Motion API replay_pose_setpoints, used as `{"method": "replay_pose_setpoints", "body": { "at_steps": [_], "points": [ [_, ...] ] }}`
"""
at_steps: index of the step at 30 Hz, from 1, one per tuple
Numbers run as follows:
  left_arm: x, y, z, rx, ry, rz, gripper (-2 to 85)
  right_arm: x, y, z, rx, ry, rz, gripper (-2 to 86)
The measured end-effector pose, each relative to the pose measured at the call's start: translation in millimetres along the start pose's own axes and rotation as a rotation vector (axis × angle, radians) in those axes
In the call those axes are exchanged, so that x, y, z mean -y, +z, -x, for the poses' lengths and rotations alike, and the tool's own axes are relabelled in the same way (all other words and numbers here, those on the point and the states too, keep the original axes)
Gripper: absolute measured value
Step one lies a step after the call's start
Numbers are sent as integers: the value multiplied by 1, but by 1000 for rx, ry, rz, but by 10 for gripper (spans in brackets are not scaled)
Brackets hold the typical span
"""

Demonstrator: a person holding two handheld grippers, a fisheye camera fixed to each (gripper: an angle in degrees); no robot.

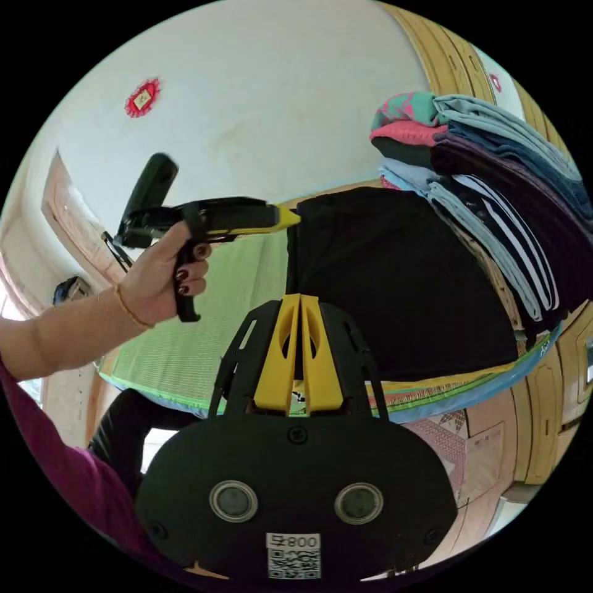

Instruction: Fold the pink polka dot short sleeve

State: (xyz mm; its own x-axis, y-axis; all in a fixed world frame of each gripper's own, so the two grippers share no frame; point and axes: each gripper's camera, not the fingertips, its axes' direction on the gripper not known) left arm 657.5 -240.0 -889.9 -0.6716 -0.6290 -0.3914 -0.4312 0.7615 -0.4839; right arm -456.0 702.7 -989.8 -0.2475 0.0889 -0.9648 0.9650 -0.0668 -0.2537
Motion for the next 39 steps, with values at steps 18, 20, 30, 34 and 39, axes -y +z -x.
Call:
{"method": "replay_pose_setpoints", "body": {
  "at_steps": [18,20,30,34,39],
  "points": [
    [-39,-49,-52,-56,130,23,1,80,-52,99,-175,-81,-44,0],
    [-63,-65,-57,-101,143,24,1,95,-79,99,-150,-43,-51,1],
    [-217,-154,-79,-330,74,74,2,116,-228,120,-12,130,-170,0],
    [-247,-211,-137,-384,184,-50,2,108,-304,168,53,152,-216,0],
    [-267,-286,-242,-314,469,-235,3,105,-416,236,5,142,-341,0]
  ]
}}
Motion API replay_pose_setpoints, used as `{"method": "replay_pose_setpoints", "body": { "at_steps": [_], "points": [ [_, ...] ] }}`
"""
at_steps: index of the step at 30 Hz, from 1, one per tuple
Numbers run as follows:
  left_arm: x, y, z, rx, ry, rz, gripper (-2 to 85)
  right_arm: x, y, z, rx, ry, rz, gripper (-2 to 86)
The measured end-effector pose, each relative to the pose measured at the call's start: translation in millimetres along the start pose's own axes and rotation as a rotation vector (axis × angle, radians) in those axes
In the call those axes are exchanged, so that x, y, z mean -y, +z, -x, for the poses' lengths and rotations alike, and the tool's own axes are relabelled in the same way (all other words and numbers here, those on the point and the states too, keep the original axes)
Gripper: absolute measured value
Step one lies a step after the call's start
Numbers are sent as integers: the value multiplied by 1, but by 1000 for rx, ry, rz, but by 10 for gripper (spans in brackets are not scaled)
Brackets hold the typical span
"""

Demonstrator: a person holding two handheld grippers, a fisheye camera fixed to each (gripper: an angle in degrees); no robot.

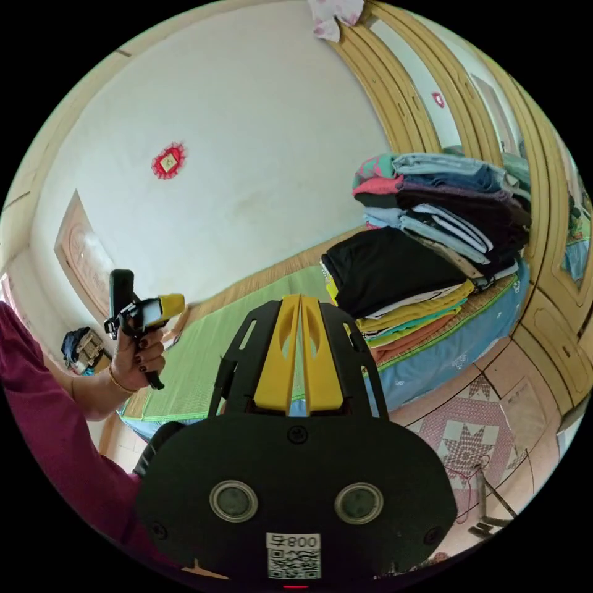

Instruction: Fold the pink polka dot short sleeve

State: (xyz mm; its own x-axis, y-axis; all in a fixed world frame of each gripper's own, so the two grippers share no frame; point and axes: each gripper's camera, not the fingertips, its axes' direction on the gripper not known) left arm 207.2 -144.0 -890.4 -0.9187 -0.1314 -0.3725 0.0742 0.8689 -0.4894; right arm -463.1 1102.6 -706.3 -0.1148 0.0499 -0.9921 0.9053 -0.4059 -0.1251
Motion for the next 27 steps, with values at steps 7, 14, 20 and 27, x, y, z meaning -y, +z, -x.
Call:
{"method": "replay_pose_setpoints", "body": {
  "at_steps": [7,14,20,27],
  "points": [
    [23,-30,-141,-27,254,-229,10,46,-160,99,-120,-117,-192,3],
    [32,17,-220,-168,319,-92,41,78,-305,176,-195,-164,-387,25],
    [61,135,-296,-354,376,157,75,108,-415,245,-206,-264,-536,44],
    [102,275,-447,-582,592,389,81,135,-491,296,-146,-319,-602,49]
  ]
}}
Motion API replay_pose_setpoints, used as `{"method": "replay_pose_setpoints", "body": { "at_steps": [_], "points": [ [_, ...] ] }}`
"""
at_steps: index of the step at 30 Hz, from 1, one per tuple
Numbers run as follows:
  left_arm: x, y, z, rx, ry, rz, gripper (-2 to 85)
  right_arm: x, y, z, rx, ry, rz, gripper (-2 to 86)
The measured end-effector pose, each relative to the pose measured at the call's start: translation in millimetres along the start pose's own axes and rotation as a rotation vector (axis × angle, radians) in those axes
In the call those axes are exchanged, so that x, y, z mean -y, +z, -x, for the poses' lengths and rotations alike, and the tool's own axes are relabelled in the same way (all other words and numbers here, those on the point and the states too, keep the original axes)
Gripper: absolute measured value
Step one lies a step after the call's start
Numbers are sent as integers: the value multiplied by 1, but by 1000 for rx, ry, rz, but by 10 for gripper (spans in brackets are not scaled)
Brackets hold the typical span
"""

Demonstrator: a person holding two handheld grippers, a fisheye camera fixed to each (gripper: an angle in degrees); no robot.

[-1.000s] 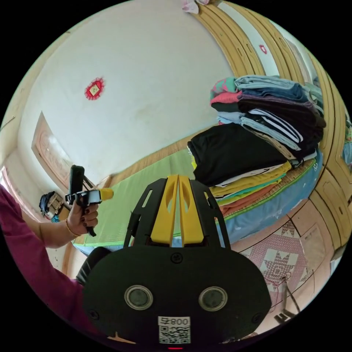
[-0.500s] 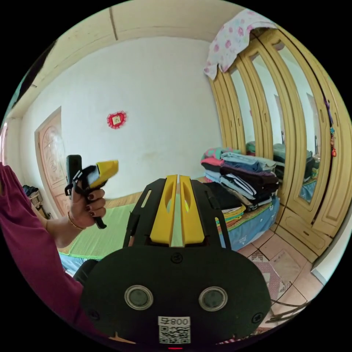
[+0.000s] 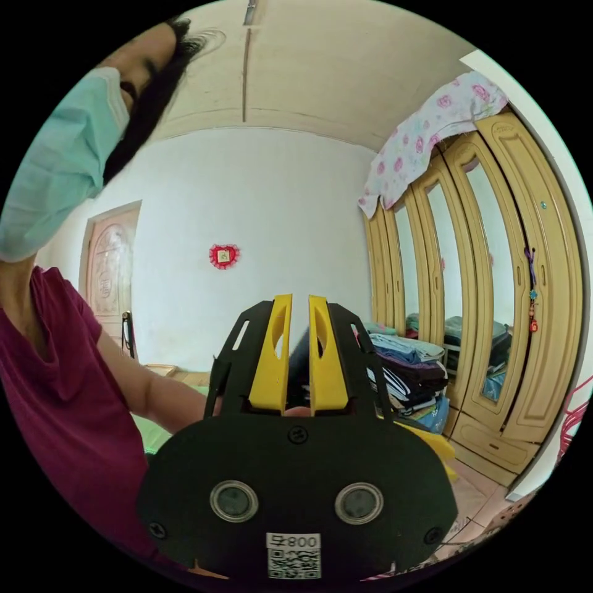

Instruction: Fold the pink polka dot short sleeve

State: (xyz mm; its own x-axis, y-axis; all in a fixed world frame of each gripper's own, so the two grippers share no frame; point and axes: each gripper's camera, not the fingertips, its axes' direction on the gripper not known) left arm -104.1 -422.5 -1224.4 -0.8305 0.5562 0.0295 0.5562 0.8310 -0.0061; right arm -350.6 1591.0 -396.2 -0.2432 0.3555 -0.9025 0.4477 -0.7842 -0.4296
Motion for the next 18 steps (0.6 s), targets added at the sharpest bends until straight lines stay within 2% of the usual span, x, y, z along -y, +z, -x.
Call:
{"method": "replay_pose_setpoints", "body": {
  "at_steps": [4,10,18],
  "points": [
    [62,62,-5,-45,51,92,82,40,-28,-1,-6,-6,-57,45],
    [106,128,-20,-81,149,221,73,79,-45,-15,-7,25,-73,41],
    [124,140,-13,-36,159,222,11,115,-53,-27,20,62,-79,29]
  ]
}}
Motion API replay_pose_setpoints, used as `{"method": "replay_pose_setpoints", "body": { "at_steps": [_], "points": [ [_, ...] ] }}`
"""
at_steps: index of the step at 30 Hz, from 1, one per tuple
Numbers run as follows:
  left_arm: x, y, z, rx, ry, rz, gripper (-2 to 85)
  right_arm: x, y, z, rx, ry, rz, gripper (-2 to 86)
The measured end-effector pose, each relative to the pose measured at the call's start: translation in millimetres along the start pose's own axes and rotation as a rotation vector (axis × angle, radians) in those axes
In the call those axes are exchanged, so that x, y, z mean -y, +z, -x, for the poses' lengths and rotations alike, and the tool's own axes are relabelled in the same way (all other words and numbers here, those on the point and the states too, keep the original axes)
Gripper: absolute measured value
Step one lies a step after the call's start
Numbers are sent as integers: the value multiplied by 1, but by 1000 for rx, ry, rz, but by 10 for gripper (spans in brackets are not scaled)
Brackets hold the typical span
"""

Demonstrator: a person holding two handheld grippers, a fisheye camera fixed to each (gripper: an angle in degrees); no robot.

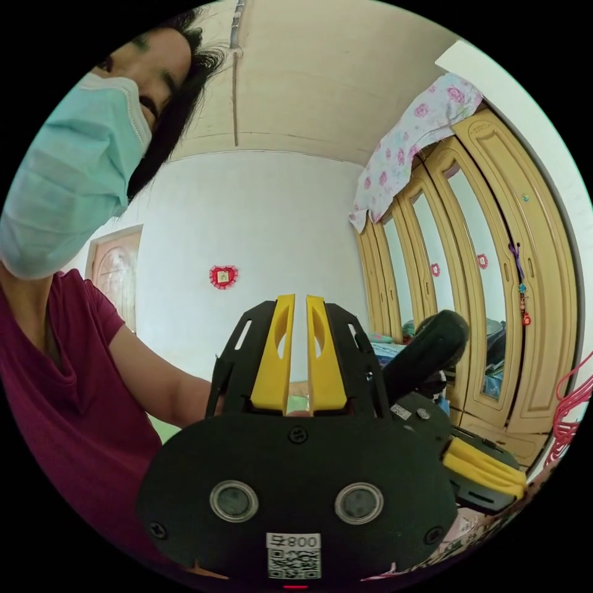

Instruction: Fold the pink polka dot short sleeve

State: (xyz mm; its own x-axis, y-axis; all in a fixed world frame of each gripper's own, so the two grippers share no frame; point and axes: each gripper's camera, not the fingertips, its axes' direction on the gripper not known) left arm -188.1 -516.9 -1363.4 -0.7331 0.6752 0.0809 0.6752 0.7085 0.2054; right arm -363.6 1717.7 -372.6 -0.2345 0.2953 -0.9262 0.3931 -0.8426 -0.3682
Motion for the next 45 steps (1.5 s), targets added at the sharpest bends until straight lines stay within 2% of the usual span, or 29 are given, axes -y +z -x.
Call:
{"method": "replay_pose_setpoints", "body": {
  "at_steps": [10,19,23,25,28,30,33,37,45],
  "points": [
    [-66,-60,77,-10,-311,-197,1,27,2,-3,-21,8,0,24],
    [-135,-103,116,-45,-493,-385,-1,30,-8,-24,-182,47,-1,24],
    [-158,-131,129,1,-554,-450,-2,26,-2,-33,-202,61,31,23],
    [-175,-147,136,-52,-556,-504,-2,23,5,-36,-235,59,54,23],
    [-178,-158,135,15,-520,-437,-2,16,18,-41,-278,49,91,22],
    [-187,-158,143,-8,-557,-430,-2,13,23,-46,-282,54,87,22],
    [-214,-159,159,-82,-651,-508,-2,6,28,-52,-326,48,87,22],
    [-280,-177,179,-95,-854,-627,-2,-12,42,-68,-342,74,139,22],
    [-314,-204,171,-62,-791,-523,-1,-53,79,-99,-348,79,196,20]
  ]
}}
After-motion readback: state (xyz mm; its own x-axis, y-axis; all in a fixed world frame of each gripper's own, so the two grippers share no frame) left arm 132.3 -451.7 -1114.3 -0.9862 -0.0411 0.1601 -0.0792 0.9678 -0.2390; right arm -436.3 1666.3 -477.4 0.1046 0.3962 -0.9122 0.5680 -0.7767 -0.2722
